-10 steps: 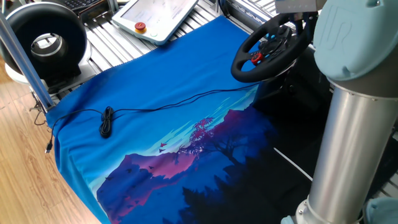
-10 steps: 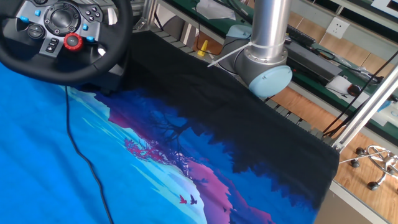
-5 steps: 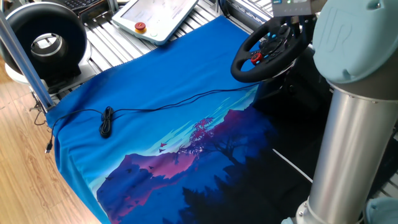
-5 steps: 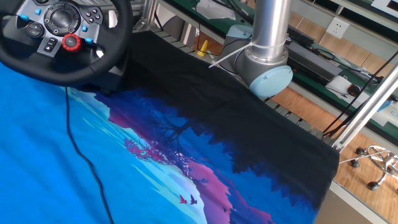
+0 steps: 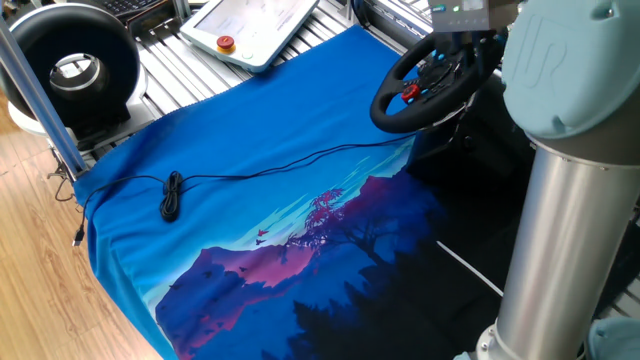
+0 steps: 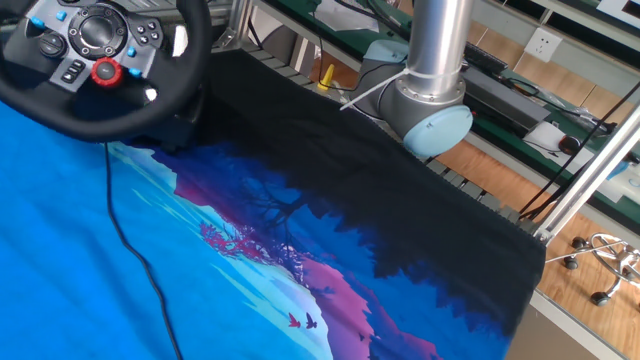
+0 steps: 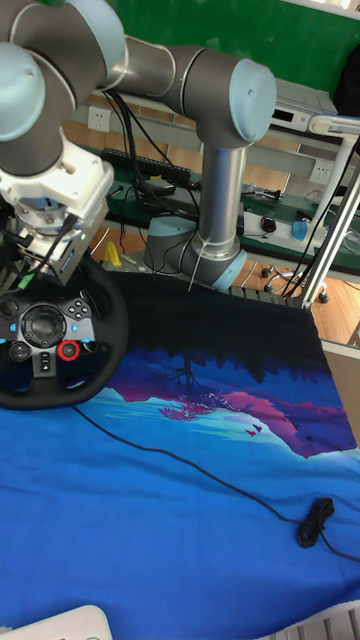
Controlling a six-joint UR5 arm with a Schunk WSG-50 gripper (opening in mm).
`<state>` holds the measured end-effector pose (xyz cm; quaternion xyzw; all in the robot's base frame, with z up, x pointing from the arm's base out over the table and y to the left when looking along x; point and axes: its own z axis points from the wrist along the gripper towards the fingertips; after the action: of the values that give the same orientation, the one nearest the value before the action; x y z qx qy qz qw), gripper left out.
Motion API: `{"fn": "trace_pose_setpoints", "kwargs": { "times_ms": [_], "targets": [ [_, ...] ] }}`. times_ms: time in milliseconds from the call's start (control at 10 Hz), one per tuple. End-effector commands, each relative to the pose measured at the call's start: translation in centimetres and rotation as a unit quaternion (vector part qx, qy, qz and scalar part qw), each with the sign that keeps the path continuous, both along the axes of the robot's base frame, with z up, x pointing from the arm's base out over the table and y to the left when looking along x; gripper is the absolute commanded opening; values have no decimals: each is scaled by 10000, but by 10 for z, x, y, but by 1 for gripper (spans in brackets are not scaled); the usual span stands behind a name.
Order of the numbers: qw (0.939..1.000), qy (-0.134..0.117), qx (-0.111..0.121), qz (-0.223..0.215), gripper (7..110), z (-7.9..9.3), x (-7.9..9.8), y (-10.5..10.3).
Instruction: Rotate the steering wheel 90 degrees clockwise
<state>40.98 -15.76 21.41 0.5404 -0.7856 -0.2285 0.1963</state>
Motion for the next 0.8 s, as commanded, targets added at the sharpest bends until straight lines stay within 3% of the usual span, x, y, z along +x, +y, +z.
{"fn": "trace_pose_setpoints", "kwargs": {
  "times_ms": [0, 300, 700],
  "targets": [
    [9997, -59, -113, -222, 7, -4, 9, 23],
    [9988, -136, -168, -430, 7, -13, 18, 48],
    [9989, 30, -273, -381, 7, 4, 4, 30]
  ]
}}
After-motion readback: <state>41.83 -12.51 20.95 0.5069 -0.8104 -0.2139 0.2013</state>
